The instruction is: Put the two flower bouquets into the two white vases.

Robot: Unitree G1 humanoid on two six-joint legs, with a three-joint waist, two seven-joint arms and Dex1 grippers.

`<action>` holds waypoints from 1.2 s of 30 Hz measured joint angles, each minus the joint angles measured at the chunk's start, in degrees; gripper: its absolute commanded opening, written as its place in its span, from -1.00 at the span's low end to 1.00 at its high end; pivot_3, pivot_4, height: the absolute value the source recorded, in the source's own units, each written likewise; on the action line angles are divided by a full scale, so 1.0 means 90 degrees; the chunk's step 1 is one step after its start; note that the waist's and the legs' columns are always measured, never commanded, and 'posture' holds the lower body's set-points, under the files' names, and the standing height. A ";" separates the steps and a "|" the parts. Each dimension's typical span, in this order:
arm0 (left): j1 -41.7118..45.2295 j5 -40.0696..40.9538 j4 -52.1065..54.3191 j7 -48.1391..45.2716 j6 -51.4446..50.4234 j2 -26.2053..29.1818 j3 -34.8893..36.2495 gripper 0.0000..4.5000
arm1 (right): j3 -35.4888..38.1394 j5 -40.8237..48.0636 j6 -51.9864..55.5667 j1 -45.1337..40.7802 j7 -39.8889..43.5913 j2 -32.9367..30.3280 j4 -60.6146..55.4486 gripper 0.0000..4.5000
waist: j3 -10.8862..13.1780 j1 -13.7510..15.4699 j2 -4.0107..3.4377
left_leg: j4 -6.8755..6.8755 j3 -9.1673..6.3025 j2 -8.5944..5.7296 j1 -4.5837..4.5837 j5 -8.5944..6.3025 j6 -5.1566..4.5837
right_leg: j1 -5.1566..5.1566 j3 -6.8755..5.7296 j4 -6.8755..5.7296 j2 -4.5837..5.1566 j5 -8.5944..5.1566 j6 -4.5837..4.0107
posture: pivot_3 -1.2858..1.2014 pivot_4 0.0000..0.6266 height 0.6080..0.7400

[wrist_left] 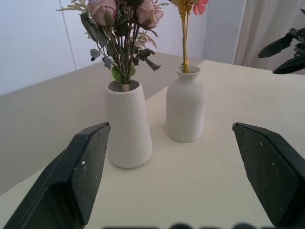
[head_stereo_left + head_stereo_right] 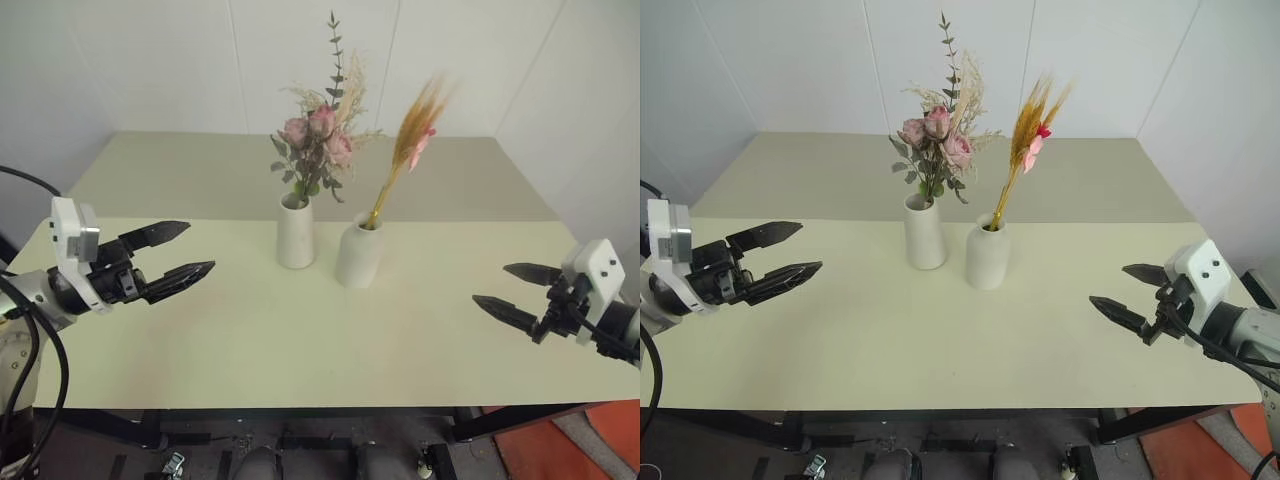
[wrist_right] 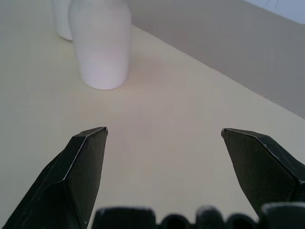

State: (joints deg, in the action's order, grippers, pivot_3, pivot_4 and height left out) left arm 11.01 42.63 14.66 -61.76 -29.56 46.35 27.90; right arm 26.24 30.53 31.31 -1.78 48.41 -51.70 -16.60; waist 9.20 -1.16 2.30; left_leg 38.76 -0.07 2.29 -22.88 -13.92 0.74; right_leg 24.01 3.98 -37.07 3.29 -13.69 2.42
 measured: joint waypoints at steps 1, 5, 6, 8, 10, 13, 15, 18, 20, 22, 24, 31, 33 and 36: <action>-0.0003 -0.0041 0.0000 0.0043 0.0120 -0.0101 -0.0021 0.99 | 0.0012 0.0004 0.0036 -0.0034 0.0006 -0.0062 0.0081 1.00 | 0.0000 0.0011 0.0000 | 0.0000 0.0000 0.0000 0.0000 0.0000 0.0000 | 0.0000 0.0000 0.0000 0.0000 0.0000 0.0000 | 0.03 -0.52 1.00; 0.0012 -0.0262 -0.0004 0.0269 0.0412 -0.0354 -0.0329 0.99 | 0.0049 0.0029 0.0154 -0.0304 0.0044 -0.0272 0.0166 1.00 | 0.0000 0.0028 -0.0001 | 0.0000 0.0000 -0.0001 -0.0002 0.0000 0.0000 | 0.0000 0.0000 0.0001 0.0000 0.0000 0.0001 | 0.03 -0.52 1.00; 0.0004 -0.0307 -0.0005 0.0251 0.0421 -0.0342 -0.0385 0.99 | 0.0080 0.0029 0.0155 -0.0386 0.0022 -0.0303 0.0169 1.00 | 0.0000 0.0029 -0.0001 | 0.0000 0.0000 0.0000 -0.0003 0.0000 0.0000 | 0.0000 0.0000 0.0003 0.0000 0.0000 0.0001 | 0.03 -0.52 1.00; -0.0040 -0.0378 -0.0081 0.0068 0.0501 -0.0167 -0.0500 0.99 | 0.0186 0.0068 0.0212 -0.0546 -0.0185 -0.0207 0.0169 1.00 | 0.0000 0.0029 0.0000 | -0.0002 0.0000 0.0000 -0.0004 0.0000 0.0000 | 0.0002 0.0000 0.0003 -0.0001 0.0000 0.0001 | 0.03 -0.52 1.00; -0.0016 -0.0517 -0.0263 -0.0052 0.0628 -0.0056 -0.0549 0.99 | 0.0261 0.0075 0.0295 -0.0551 -0.0444 -0.0040 0.0159 1.00 | 0.0000 0.0030 -0.0001 | -0.0003 0.0000 -0.0001 -0.0003 0.0000 0.0000 | 0.0002 0.0000 0.0004 -0.0001 -0.0001 0.0000 | 0.03 -0.52 1.00; 0.0257 -0.0504 -0.0503 0.0026 0.0678 -0.0149 -0.0568 0.99 | 0.0262 0.0109 0.0343 -0.0169 -0.0440 0.0015 -0.0052 1.00 | 0.0000 0.0066 -0.0001 | -0.0002 -0.0001 -0.0002 -0.0008 0.0000 0.0000 | 0.0002 -0.0003 0.0004 0.0001 -0.0001 0.0001 | 0.03 -0.52 1.00; 0.0520 -0.0473 -0.0610 0.0193 0.0782 -0.0308 -0.0541 0.99 | 0.0261 0.0260 0.0382 -0.0089 -0.0314 0.0020 -0.0272 1.00 | 0.0000 0.0052 -0.0001 | 0.0001 -0.0001 -0.0002 -0.0005 0.0000 0.0000 | -0.0001 -0.0001 0.0004 0.0002 0.0001 0.0003 | 0.03 -0.52 1.00; 0.0707 -0.0614 -0.0627 0.0622 0.1047 -0.0630 -0.0561 0.99 | 0.0261 0.0367 0.0410 -0.0117 -0.0226 -0.0004 -0.0410 1.00 | -0.0001 0.0033 -0.0001 | 0.0001 -0.0001 -0.0002 -0.0001 0.0000 0.0000 | -0.0006 0.0000 0.0004 0.0002 0.0001 0.0003 | 0.03 -0.52 1.00; 0.0725 -0.0852 -0.0639 0.0904 0.1111 -0.0691 -0.0703 0.99 | 0.0253 0.0188 0.0283 -0.0157 -0.0280 -0.0018 -0.0407 1.00 | 0.0000 0.0016 -0.0001 | 0.0000 -0.0002 0.0000 -0.0002 0.0000 0.0000 | -0.0003 0.0000 0.0003 -0.0002 0.0001 0.0003 | 0.03 -0.52 1.00; 0.0809 -0.1082 -0.0765 0.0991 0.1208 -0.0689 -0.0820 0.99 | 0.0188 -0.0028 0.0145 -0.0189 -0.0402 -0.0018 -0.0411 1.00 | -0.0001 0.0016 -0.0001 | -0.0001 -0.0001 -0.0001 -0.0002 0.0000 0.0000 | -0.0001 0.0000 0.0002 -0.0002 0.0001 0.0003 | 0.03 -0.52 1.00; 0.0931 -0.1315 -0.0932 0.1074 0.1470 -0.0689 -0.0882 0.99 | 0.0086 -0.0385 -0.0010 -0.0189 -0.0602 -0.0018 -0.0422 1.00 | 0.0000 0.0027 -0.0001 | 0.0000 -0.0001 -0.0004 -0.0004 0.0000 0.0000 | 0.0000 0.0000 0.0003 0.0000 0.0001 0.0003 | 0.03 -0.52 1.00; 0.1016 -0.1510 -0.1217 0.0781 0.1737 -0.0302 -0.0956 0.99 | -0.0300 -0.0965 -0.0722 -0.0120 -0.0831 0.0290 -0.0712 1.00 | 0.0000 0.0012 -0.0001 | -0.0003 0.0000 -0.0002 -0.0006 0.0000 0.0000 | 0.0004 0.0001 0.0003 0.0000 0.0001 0.0003 | 0.03 -0.52 1.00; 0.1014 -0.1151 -0.1307 0.0446 0.1423 -0.0149 -0.0902 0.99 | -0.0380 -0.0886 -0.0718 -0.0140 -0.0732 0.0299 -0.0708 1.00 | 0.0000 0.0015 -0.0001 | -0.0002 0.0000 -0.0002 -0.0007 0.0000 0.0000 | 0.0004 0.0000 0.0003 0.0000 0.0001 0.0003 | 0.03 -0.52 1.00; 0.0990 -0.0728 -0.1429 0.0065 0.1029 0.0143 -0.0730 0.99 | -0.0382 -0.0732 -0.0621 -0.0192 -0.0576 0.0284 -0.0765 1.00 | 0.0000 0.0015 -0.0001 | -0.0003 0.0000 0.0003 -0.0007 0.0000 0.0000 | 0.0005 -0.0001 0.0003 -0.0002 0.0000 0.0002 | 0.03 -0.52 1.00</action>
State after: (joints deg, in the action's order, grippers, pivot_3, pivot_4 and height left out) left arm 19.92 36.08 1.80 -61.17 -20.30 47.64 21.33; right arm 22.81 23.94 25.72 -3.51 43.23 -49.14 -23.48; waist 9.20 -1.02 2.29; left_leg 38.74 -0.07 2.31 -22.94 -13.92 0.74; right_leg 24.06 3.97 -37.04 3.27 -13.69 2.44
